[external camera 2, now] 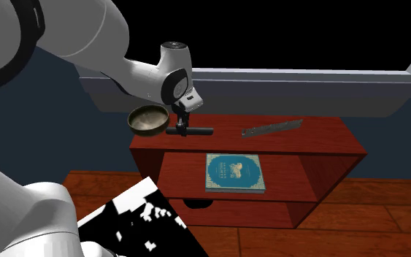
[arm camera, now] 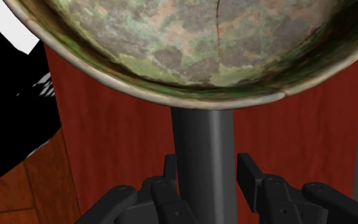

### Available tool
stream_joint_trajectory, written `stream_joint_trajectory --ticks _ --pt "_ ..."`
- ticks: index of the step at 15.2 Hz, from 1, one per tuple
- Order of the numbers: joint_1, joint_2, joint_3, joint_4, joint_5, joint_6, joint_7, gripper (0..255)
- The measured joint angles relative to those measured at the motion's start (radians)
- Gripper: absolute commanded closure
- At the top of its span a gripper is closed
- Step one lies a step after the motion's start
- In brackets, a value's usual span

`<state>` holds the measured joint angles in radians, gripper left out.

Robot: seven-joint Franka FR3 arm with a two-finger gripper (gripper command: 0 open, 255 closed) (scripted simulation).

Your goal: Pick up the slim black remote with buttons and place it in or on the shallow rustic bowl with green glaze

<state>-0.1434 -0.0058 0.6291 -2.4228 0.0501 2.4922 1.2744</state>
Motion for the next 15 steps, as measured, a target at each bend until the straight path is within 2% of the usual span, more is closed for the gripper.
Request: stream_joint_trajectory --ticks 5,15 --pt "0.000 -0.004 0.000 0.000 0.006 -0.002 -0.005 255" --pt "0.006 -0.107 -0.010 0.052 0.085 -0.142 -0.059 255"
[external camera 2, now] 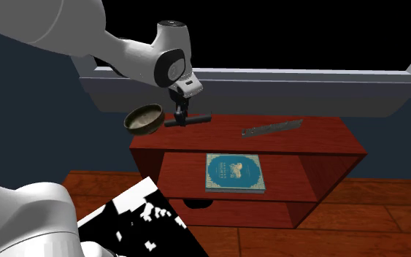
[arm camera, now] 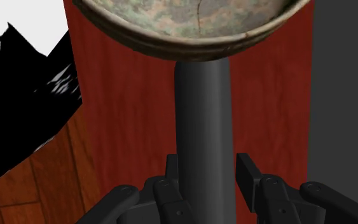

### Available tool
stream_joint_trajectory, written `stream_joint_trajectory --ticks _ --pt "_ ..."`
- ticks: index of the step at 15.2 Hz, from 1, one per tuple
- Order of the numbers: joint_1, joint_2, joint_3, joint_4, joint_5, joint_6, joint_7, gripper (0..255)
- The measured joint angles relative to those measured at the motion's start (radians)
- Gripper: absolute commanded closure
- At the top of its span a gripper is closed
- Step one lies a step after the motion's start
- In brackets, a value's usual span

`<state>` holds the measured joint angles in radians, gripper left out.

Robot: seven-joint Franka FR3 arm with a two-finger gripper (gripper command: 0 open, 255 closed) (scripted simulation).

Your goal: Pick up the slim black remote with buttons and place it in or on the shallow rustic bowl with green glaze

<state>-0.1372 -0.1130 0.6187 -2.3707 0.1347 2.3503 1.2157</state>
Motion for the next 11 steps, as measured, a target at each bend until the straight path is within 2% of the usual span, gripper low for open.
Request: stream_joint_trajectory --ticks 11 --pt "0.006 -0.095 -0.027 0.075 0.047 -0.159 -0.036 255"
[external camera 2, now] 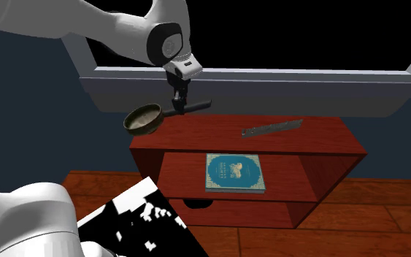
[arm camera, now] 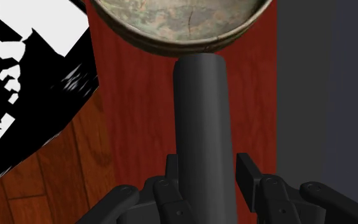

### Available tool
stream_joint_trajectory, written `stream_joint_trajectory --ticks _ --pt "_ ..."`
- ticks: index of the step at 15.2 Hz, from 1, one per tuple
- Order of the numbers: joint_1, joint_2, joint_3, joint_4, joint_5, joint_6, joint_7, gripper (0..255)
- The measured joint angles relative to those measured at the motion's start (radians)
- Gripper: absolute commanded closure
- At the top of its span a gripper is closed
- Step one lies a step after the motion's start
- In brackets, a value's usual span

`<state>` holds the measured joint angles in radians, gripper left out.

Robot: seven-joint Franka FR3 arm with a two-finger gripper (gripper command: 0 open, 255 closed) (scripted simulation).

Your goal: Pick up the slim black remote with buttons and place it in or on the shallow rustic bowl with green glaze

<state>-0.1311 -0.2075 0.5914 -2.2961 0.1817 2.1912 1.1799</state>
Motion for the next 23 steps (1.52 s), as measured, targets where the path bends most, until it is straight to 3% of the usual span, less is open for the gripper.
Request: stream_joint_trajectory --ticks 7,10,19,23 --pt "0.001 -0.033 -0.013 0.065 0.008 -0.096 -0.004 255" --pt "0.027 -0.074 0.007 0.048 0.034 -0.110 0.028 255" --pt "0.132 -0.173 0.127 -0.027 0.121 -0.098 0.193 255" --pt "0.144 -0.174 0.148 -0.062 0.133 -0.061 0.211 255"
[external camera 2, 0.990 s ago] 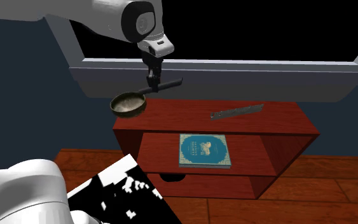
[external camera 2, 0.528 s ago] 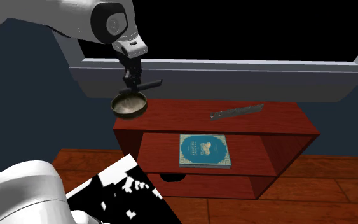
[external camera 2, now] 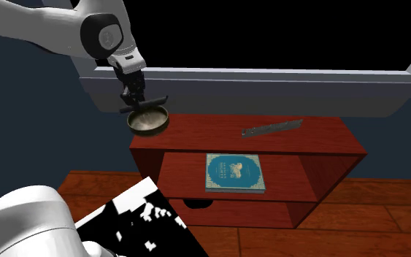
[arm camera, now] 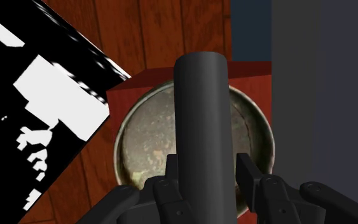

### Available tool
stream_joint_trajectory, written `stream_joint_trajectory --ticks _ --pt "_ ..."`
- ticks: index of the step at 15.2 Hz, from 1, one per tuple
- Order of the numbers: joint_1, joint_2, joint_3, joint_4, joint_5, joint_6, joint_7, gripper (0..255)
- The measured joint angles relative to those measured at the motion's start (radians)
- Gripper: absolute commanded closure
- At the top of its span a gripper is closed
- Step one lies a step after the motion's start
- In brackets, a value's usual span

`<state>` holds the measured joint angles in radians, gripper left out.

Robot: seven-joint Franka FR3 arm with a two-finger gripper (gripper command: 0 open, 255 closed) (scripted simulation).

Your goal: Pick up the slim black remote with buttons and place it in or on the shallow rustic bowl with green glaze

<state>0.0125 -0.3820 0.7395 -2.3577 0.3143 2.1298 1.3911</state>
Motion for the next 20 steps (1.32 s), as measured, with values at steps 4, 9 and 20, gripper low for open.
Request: stream_joint_trajectory --ticks 4,9,20 --pt "-0.005 0.026 0.019 -0.032 -0.004 0.056 0.006 255" --pt "-0.011 0.057 0.041 -0.066 -0.011 0.121 0.014 255" --pt "-0.013 0.062 0.044 -0.070 -0.014 0.124 0.016 0"
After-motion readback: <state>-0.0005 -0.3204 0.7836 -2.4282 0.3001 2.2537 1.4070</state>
